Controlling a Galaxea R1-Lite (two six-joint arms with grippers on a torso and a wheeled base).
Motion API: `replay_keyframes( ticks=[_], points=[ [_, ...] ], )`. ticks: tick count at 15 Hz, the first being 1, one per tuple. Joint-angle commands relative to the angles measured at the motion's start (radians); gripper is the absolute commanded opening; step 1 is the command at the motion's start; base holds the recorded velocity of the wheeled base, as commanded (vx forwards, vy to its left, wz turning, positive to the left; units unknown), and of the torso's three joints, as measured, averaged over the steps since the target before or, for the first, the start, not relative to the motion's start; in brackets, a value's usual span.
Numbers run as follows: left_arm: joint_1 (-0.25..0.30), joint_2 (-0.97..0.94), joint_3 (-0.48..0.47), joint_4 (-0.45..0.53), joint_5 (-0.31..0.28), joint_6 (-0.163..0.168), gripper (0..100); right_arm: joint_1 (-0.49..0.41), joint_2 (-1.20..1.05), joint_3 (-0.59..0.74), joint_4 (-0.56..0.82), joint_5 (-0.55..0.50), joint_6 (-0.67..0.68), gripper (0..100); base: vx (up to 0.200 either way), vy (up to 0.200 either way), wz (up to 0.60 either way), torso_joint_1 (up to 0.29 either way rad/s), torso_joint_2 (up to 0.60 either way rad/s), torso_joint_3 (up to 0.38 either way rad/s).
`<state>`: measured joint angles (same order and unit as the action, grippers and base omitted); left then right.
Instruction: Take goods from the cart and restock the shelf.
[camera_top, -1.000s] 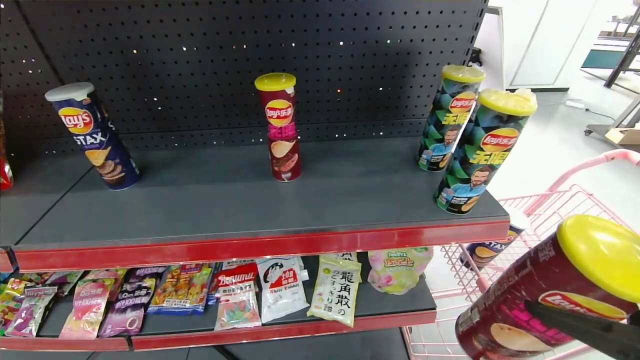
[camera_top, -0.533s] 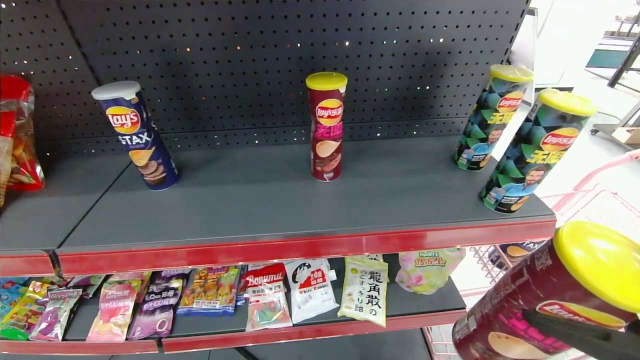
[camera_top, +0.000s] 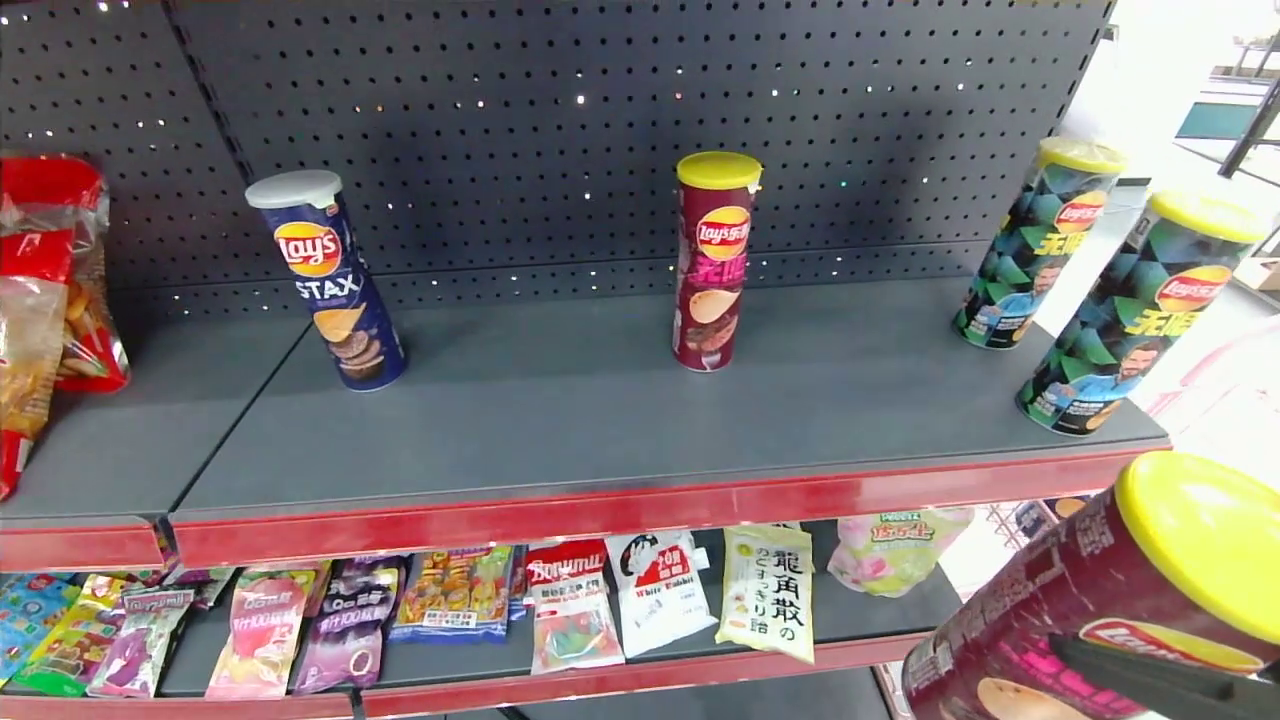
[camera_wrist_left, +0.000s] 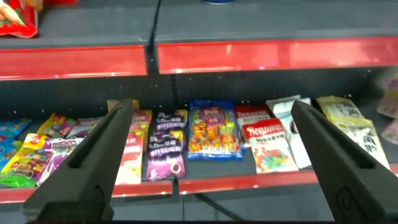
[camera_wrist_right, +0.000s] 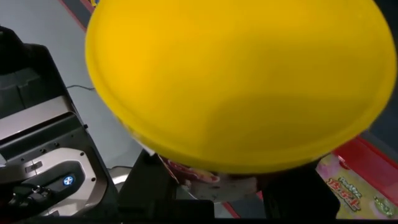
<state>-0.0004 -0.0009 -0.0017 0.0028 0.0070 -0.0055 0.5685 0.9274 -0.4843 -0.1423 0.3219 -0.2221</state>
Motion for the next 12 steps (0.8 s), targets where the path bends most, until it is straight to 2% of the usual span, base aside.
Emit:
replay_keyframes(
  ticks=[1, 4, 12],
  points=[
    [0.000, 0.001, 0.000, 0.000, 0.001, -0.001, 100, 0.001, 0.002, 0.001, 0.000, 0.000, 0.000, 0, 0.200, 0.000, 0.00, -0.012, 0.00, 0.012],
    [0.000, 0.001, 0.000, 0.000, 0.001, -0.001, 100, 0.001, 0.004, 0.001, 0.000, 0.000, 0.000, 0, 0.200, 0.000, 0.00, 0.010, 0.00, -0.001],
    [0.000, 0.001, 0.000, 0.000, -0.001, 0.004, 100, 0.001, -0.004, -0.005, -0.002, 0.000, 0.000, 0, 0.000, 0.000, 0.00, 0.000, 0.00, 0.000]
  ],
)
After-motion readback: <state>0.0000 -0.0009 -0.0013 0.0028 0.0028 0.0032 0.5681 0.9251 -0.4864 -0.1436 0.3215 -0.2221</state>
